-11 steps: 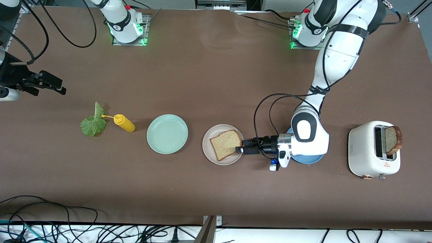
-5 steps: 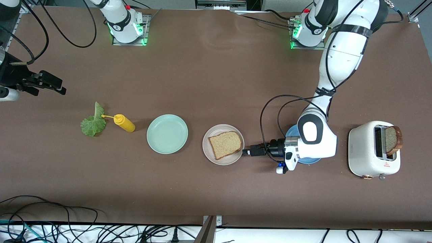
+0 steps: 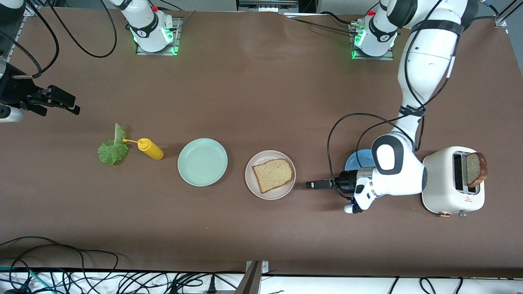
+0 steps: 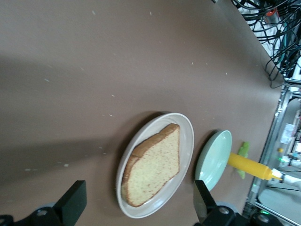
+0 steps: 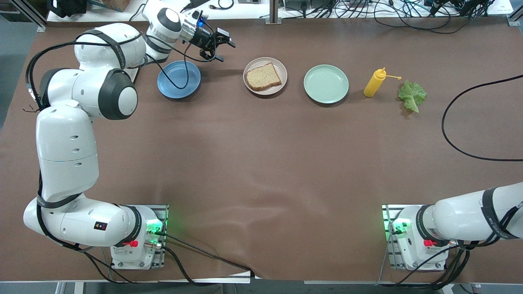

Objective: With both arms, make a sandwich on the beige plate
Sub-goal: 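Withdraw the left gripper from the plate back toward the toaster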

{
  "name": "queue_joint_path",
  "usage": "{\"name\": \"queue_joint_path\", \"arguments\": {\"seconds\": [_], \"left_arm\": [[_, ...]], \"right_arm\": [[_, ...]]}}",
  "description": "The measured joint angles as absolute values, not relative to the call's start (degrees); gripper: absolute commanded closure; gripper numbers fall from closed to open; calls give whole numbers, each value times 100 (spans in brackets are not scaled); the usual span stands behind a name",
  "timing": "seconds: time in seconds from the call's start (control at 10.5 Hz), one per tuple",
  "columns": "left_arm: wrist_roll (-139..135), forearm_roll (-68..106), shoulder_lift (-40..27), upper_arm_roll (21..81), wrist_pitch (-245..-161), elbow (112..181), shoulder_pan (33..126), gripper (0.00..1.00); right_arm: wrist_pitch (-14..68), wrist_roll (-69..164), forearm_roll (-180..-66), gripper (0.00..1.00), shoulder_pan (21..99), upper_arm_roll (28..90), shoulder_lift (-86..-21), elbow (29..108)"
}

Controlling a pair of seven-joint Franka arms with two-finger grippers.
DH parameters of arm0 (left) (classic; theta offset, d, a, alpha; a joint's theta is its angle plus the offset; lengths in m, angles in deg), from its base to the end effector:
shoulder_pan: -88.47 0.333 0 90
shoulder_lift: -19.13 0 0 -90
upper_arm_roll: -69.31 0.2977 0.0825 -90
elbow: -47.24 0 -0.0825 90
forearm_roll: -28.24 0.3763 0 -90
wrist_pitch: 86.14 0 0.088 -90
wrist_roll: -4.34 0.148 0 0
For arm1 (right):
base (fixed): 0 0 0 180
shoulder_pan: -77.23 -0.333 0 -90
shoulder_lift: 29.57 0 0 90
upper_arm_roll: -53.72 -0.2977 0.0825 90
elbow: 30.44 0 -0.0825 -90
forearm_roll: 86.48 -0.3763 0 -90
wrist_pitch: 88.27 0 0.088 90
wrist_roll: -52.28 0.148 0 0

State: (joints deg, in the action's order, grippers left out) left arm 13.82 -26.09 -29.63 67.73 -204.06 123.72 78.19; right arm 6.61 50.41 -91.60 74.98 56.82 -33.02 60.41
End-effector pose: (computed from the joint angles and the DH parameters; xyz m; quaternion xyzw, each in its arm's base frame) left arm 0.6942 -0.2162 0.1916 0.9123 0.0750 -0.0656 0.3971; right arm 0.5713 0.0047 0.5327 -0.9991 -0.0054 -0.0061 0.0428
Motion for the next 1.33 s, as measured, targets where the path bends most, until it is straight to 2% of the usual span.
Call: {"name": "queue_joint_path", "arguments": {"seconds": [0.47,0.95,1.33], "left_arm": [[958,-797,-2668,6754,-20177,12372,8094,0],[787,1108,-1992,6751,-19314,12425,8324,0],[541,2533,-1149,6760,-19273,13206,8410,0]], "right_arm": [[657,5041,-9163,0,7499,5682,-3302,6041],[651,5041,-9166,0,7499,5682,-3302,6040],[646,5041,-9164,0,7500,5728,-3300,6039]]}}
